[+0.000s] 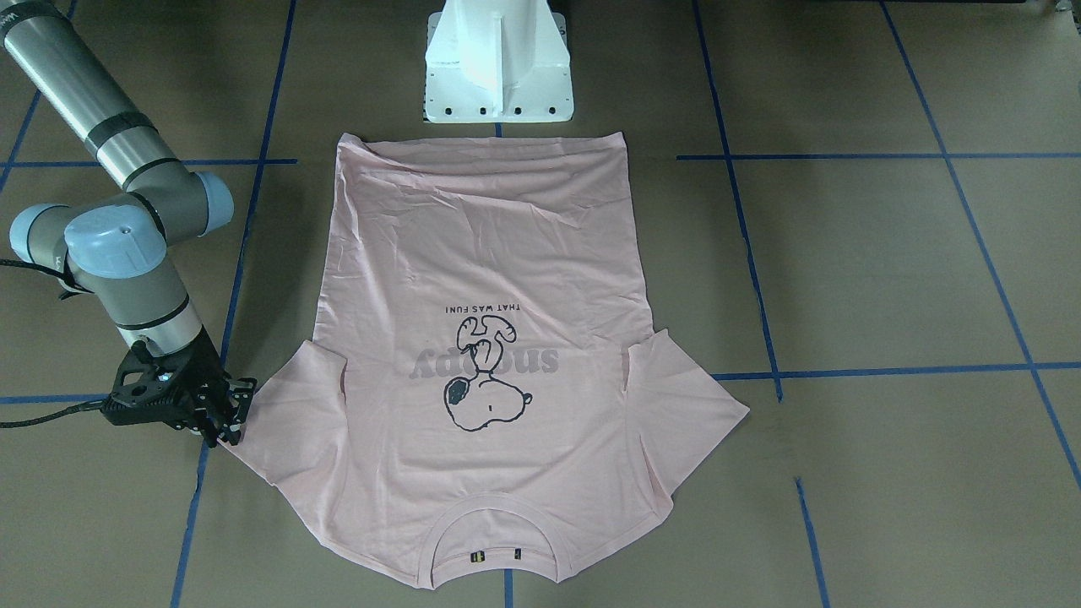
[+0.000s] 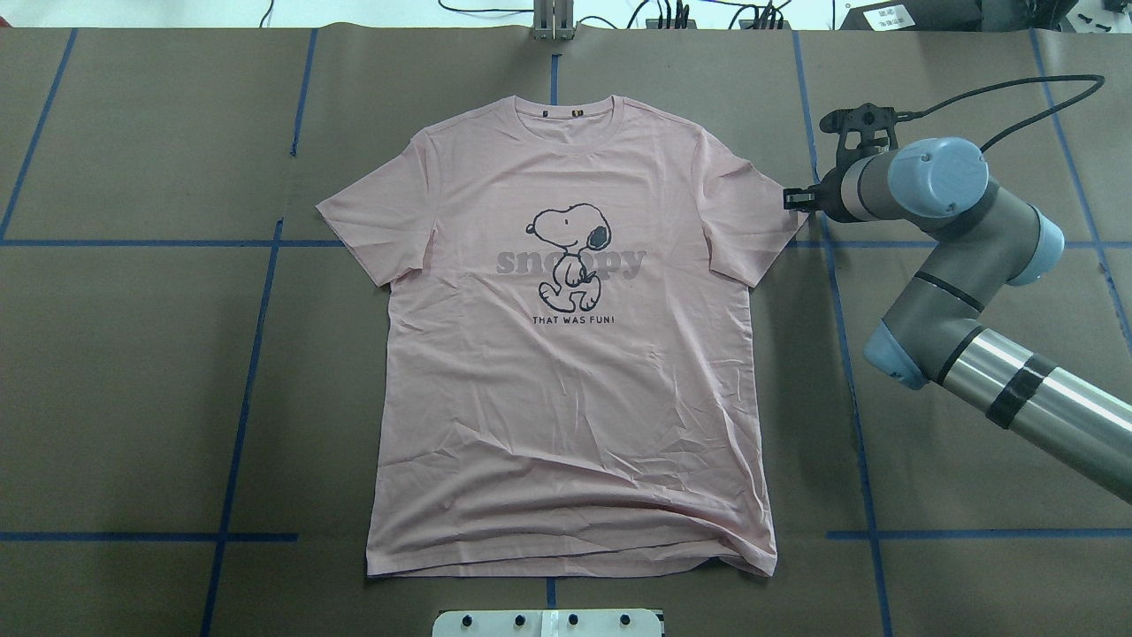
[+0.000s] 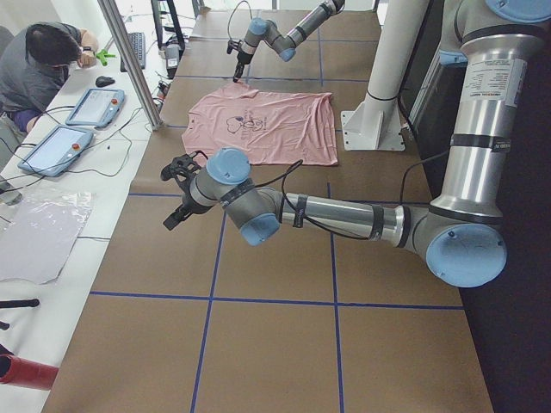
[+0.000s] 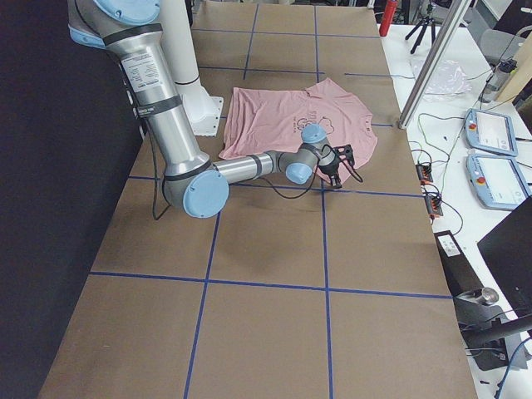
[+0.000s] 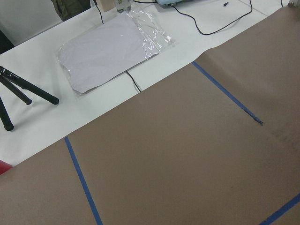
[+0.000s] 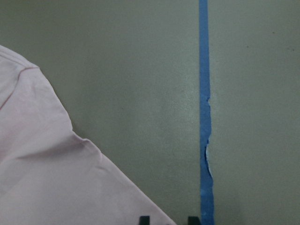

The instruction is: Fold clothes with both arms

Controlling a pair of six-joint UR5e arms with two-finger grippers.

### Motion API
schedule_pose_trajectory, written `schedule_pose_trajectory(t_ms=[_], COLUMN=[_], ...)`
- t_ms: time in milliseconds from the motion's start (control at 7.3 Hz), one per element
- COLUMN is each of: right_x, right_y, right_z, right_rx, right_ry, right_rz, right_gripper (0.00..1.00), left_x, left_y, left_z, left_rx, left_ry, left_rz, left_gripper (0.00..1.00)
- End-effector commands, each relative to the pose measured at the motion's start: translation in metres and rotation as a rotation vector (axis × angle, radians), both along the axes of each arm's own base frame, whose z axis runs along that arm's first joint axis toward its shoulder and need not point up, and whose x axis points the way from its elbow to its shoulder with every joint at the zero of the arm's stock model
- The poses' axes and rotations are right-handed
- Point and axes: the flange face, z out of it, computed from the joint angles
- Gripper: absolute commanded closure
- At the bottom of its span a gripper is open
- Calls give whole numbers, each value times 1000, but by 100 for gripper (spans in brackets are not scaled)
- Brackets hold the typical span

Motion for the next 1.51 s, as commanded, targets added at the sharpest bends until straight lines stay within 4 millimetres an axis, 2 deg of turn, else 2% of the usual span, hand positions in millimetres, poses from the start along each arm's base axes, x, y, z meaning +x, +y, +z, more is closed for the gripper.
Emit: schedule_pose_trajectory(t_ms=[0, 137, 274, 411, 548, 685, 822, 959, 1096, 1370], right_x=[-1, -3, -4, -28, -76, -117, -150, -160, -167, -168], right_y=[-3, -5, -4, 3, 16, 16, 11, 10, 15, 11], right_z=[-10, -38, -87, -127, -166, -196, -208, -206, -207, -247], right_rx=[4, -37, -86, -122, -140, -158, -157, -150, -143, -91], right_ry=[-7, 2, 23, 52, 52, 32, 43, 63, 68, 66], right_rz=[3, 22, 62, 107, 155, 204, 228, 222, 212, 143], right_gripper=[100, 100, 100, 100, 100, 100, 100, 82, 1, 0], left_x=[0, 0, 0, 0, 0, 0, 0, 0, 0, 1], left_y=[0, 0, 0, 0, 0, 0, 0, 0, 0, 0], left_z=[0, 1, 1, 1, 1, 1, 2, 1, 2, 2], left_rx=[0, -1, -1, -3, -3, -3, -4, -3, -6, -14], left_ry=[-1, -1, 0, 0, -1, 0, -1, 0, -1, 4], left_rz=[-1, -1, 0, 0, -1, 0, -1, 0, -1, -4], left_gripper=[0, 0, 0, 0, 0, 0, 0, 0, 0, 0])
